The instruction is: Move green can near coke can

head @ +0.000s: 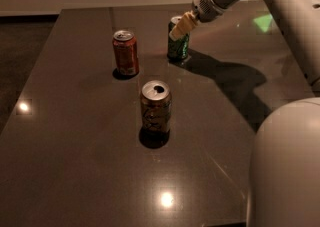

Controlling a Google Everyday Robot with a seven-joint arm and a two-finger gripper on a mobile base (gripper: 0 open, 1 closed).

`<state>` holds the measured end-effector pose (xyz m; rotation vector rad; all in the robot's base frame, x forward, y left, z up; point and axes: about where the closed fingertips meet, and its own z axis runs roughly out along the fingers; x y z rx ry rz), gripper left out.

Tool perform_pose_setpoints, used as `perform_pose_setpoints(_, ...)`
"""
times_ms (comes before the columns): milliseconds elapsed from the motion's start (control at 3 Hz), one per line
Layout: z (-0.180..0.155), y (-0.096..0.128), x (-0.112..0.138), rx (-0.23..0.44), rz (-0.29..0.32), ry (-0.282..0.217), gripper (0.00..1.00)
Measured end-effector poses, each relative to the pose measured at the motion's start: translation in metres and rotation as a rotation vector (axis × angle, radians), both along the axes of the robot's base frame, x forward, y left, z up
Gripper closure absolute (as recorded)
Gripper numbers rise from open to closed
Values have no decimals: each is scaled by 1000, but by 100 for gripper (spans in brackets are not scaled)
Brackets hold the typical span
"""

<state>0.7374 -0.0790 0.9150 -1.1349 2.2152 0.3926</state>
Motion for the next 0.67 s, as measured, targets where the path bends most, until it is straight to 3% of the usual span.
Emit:
perform_pose_setpoints(333, 4, 3, -2, 7, 22, -1, 64)
perform_pose_setpoints(667, 13, 17, -14, 24, 83, -1, 95)
